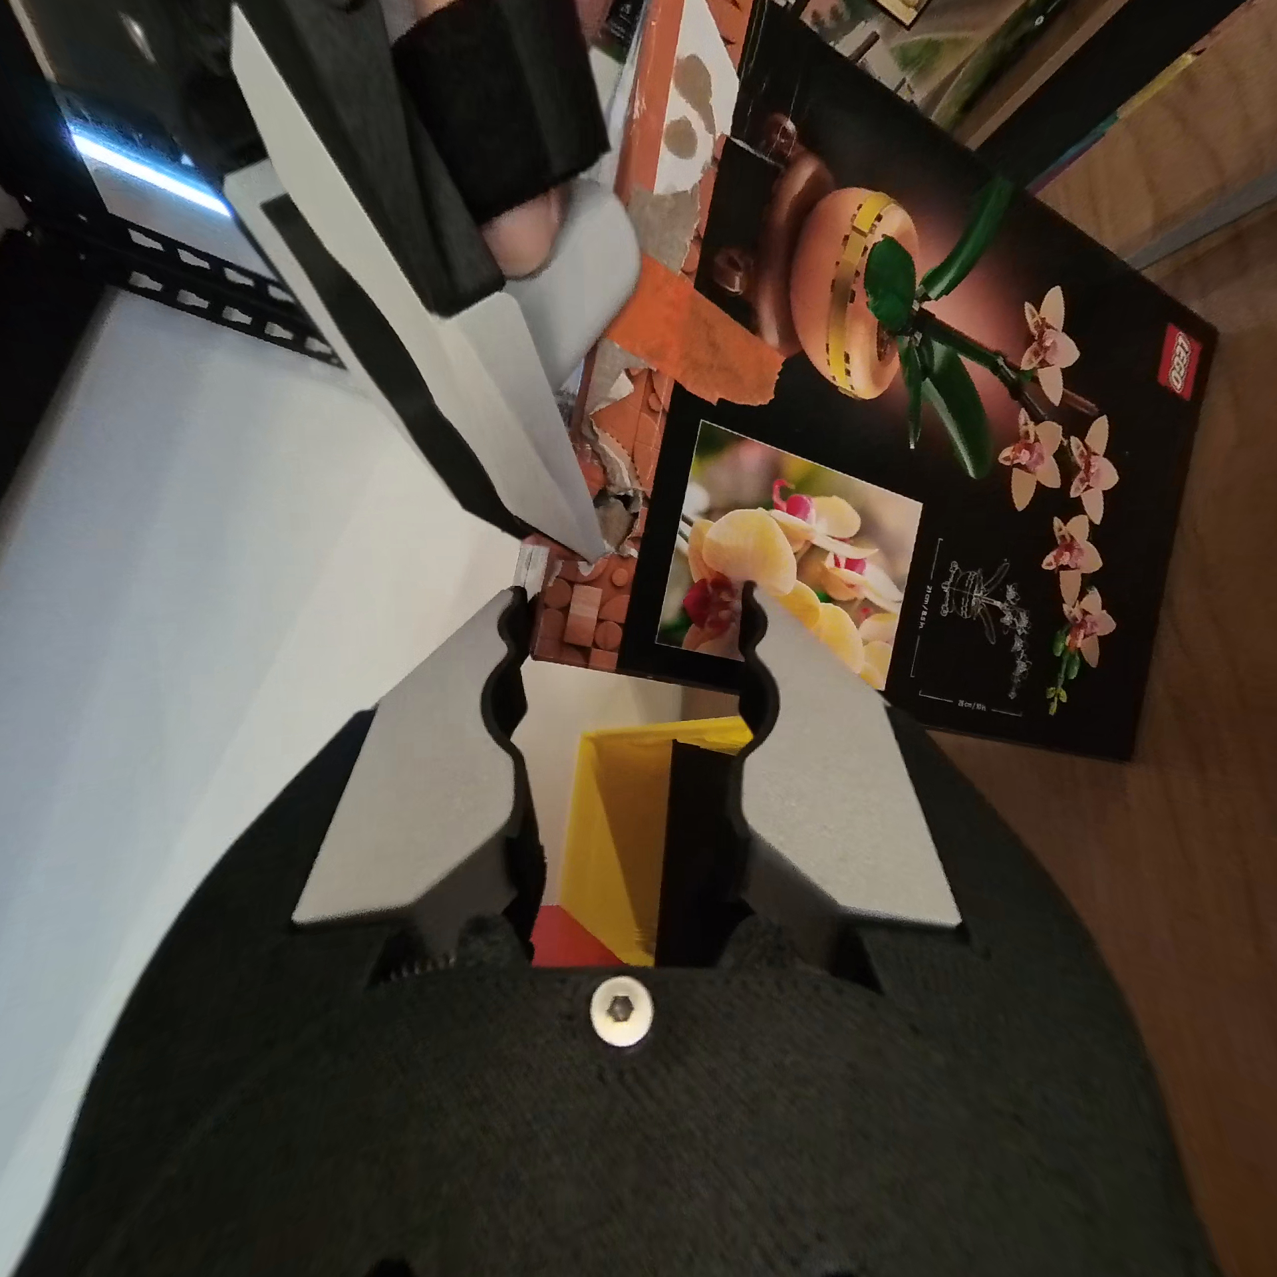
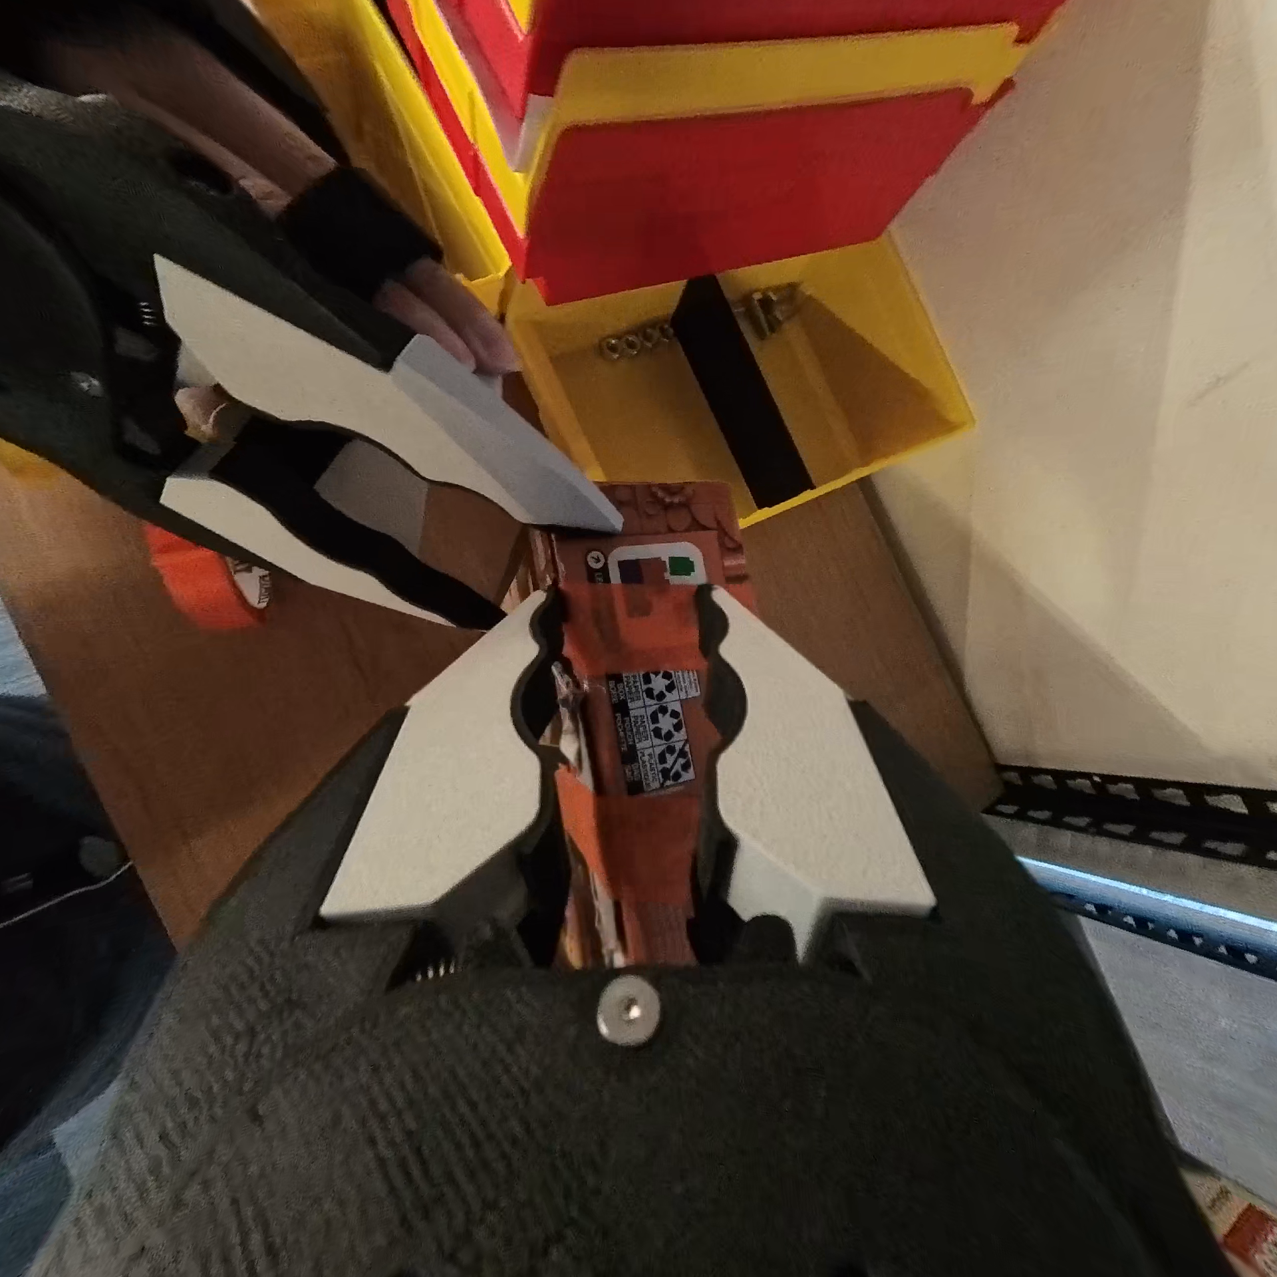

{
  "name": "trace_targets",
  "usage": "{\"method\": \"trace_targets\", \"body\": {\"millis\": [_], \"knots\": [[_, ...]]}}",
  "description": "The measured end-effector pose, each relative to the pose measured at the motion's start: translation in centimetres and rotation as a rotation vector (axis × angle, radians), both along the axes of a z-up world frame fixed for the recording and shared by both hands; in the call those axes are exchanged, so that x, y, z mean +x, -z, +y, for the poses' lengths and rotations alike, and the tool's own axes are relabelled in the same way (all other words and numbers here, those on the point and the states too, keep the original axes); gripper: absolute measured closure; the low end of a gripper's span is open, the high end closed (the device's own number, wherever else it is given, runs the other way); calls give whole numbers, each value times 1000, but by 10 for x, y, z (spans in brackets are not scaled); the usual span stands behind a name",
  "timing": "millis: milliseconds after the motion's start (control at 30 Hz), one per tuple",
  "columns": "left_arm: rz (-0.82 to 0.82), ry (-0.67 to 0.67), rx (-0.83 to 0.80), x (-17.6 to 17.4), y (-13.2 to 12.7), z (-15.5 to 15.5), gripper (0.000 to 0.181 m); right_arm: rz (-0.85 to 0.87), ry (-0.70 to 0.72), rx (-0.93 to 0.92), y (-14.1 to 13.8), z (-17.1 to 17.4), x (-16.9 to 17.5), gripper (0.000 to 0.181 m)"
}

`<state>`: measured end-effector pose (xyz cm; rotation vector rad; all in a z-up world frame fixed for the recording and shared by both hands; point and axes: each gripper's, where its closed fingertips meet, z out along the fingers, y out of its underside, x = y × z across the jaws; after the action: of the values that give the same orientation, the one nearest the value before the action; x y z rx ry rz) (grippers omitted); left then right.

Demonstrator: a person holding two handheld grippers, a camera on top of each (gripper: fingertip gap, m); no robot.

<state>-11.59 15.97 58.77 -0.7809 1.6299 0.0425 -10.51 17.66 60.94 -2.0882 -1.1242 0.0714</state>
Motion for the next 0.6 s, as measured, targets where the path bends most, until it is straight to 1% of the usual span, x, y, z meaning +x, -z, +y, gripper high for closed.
{"method": "trace_targets", "body": {"millis": [67, 133, 267, 333, 400, 467, 533, 600], "knots": [[-3, 4, -2, 1, 0, 0, 122, 22, 29, -2, 0, 0, 1, 142], [-8, 14, -1, 2, -2, -1, 124, 43, 16, -16, 0, -2, 2, 142], [-13, 21, -28, 4, -2, -2, 124, 151, 11, -69, -1, -2, 2, 143], [-19, 23, -43, 5, -2, -3, 122, 144, 12, -53, -1, -1, 3, 144], [-28, 34, -37, 5, -4, -4, 126, 128, -17, -46, -2, -5, 1, 144], [-31, 45, -29, 3, -5, -6, 132, 152, -44, -76, -3, -9, 0, 144], [-28, 51, -31, 2, -3, -6, 130, 166, -61, -98, -4, -11, 1, 143], [-23, 47, -20, 3, -2, -6, 126, 134, -76, -73, -4, -8, 4, 136]]}}
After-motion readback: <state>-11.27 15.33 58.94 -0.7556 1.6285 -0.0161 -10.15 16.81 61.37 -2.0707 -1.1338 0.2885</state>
